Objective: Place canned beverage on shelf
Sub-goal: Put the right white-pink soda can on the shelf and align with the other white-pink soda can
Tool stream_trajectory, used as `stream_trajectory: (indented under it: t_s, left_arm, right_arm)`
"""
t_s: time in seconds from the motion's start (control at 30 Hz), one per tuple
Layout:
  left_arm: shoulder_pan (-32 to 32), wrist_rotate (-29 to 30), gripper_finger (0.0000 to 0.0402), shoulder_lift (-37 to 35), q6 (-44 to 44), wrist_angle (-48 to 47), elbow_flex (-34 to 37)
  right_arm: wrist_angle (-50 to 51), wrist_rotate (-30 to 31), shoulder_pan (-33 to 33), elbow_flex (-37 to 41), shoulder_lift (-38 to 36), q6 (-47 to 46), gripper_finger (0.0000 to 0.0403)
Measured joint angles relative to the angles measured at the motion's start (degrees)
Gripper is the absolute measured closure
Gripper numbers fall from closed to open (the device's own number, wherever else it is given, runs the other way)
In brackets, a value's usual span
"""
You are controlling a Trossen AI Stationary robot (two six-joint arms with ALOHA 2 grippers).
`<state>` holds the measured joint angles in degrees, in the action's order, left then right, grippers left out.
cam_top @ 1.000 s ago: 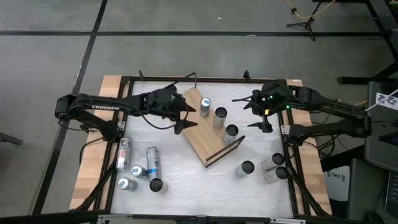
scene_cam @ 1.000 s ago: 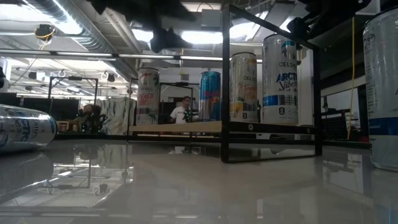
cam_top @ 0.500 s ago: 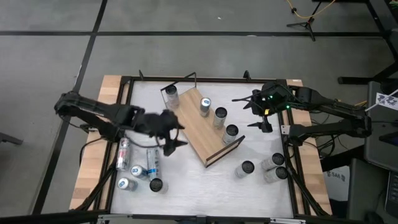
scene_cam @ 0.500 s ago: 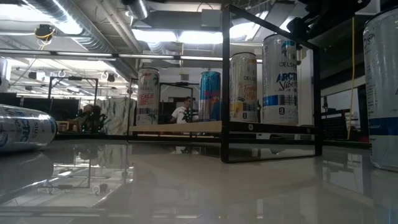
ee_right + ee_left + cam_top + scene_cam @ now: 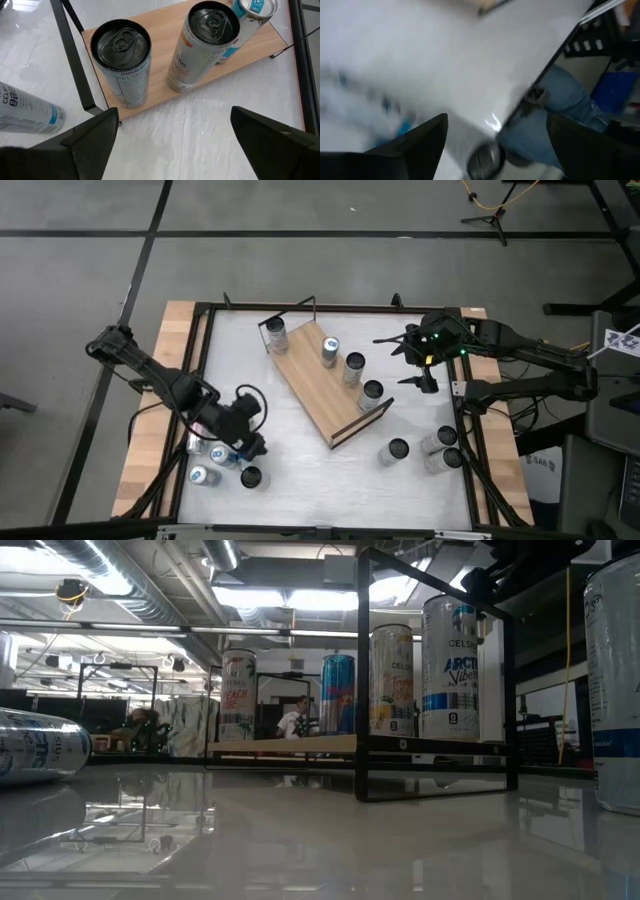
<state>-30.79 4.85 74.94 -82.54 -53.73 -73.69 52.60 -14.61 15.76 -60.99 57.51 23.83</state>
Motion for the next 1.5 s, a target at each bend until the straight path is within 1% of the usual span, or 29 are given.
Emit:
stream_trajectory:
  t_s: [0.17, 0.3, 0.43, 0.63, 0.83, 0.9, 1.1, 1.23, 1.5]
  left_arm:
    - [-1.7, -6.8, 0.0070, 0.6, -12.7, -1.4, 0.0]
    - [-2.4, -10.7, 0.0070, 2.2, -19.5, -1.4, 0.0]
    - [-3.0, -12.8, 0.0070, 4.7, -23.4, -0.7, 0.0]
    - [-3.8, -13.6, 0.0070, 9.2, -24.4, 2.4, 0.0]
    - [-4.6, -16.0, 0.0070, 12.2, -25.6, 2.9, 0.0]
    - [-5.1, -15.6, 0.0070, 12.6, -25.6, 3.0, 0.0]
    - [-6.2, -11.8, 0.0070, 12.9, -26.9, 3.5, 0.0]
    - [-6.5, -10.5, 0.0070, 12.9, -26.9, 3.5, 0.0]
    - [-6.5, -10.4, 0.0070, 15.2, -26.9, 3.5, 0.0]
  right_arm:
    - [0.3, 0.0, 0.0, 0.0, 0.0, 0.0, 0.0024]
    - [0.3, 0.0, 0.0, 0.0, 0.0, 0.0, 0.0024]
    - [0.3, 0.0, 0.0, 0.0, 0.0, 0.0, 0.0024]
    - [0.3, 0.0, 0.0, 0.0, 0.0, 0.0, 0.0024]
    - [0.3, 0.0, 0.0, 0.0, 0.0, 0.0, 0.0024]
    - [0.3, 0.0, 0.0, 0.0, 0.0, 0.0, 0.0024]
    - [0.3, 0.0, 0.0, 0.0, 0.0, 0.0, 0.0024]
    - [0.4, 0.0, 0.0, 0.0, 0.0, 0.0, 0.0024]
    - [0.5, 0.0, 0.0, 0.0, 0.0, 0.0, 0.0024]
